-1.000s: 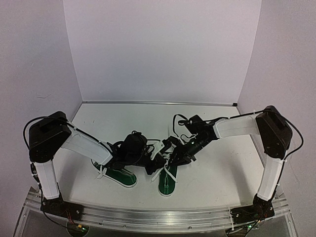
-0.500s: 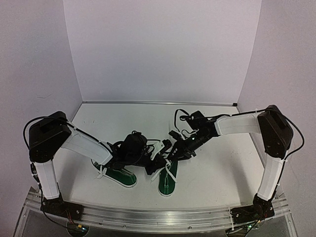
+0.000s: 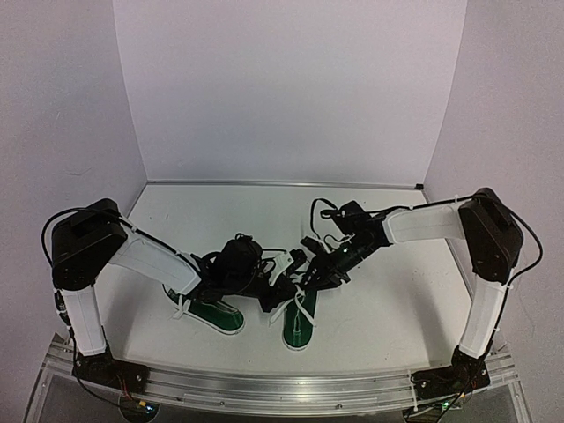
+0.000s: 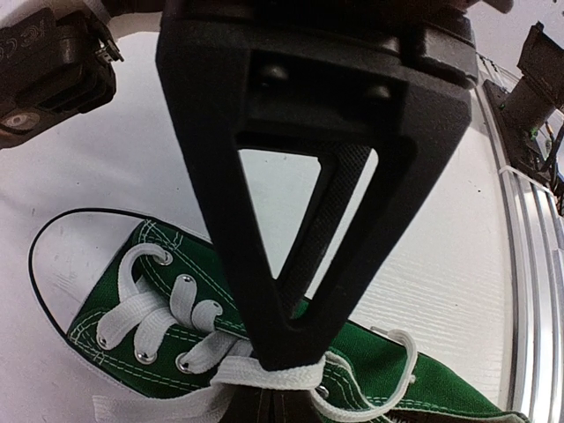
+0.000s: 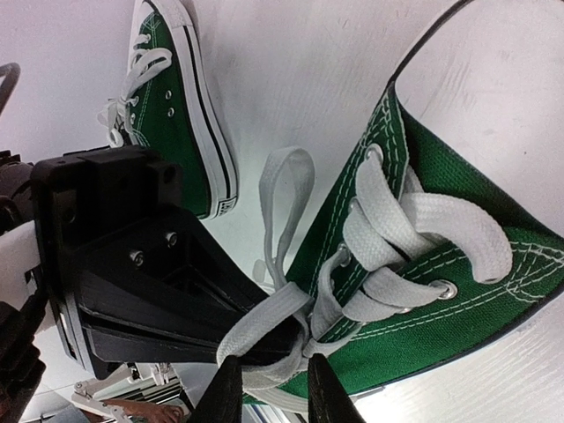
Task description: Tie the shoes
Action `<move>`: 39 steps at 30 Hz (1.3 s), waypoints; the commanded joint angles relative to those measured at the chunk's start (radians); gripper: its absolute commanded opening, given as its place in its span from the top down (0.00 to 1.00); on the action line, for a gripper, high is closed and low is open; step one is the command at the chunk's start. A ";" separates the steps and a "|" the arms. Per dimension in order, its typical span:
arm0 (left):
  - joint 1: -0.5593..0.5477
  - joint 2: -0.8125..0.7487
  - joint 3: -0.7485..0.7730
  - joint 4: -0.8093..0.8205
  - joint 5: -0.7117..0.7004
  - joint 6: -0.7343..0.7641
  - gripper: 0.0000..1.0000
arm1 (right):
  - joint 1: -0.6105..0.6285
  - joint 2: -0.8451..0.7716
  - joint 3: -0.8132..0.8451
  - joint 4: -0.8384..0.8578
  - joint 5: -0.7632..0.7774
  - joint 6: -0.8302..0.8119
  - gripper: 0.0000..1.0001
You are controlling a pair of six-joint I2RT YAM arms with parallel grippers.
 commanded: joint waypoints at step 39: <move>-0.010 -0.184 -0.025 -0.200 -0.019 0.152 0.74 | 0.013 -0.039 0.003 0.009 0.024 0.001 1.00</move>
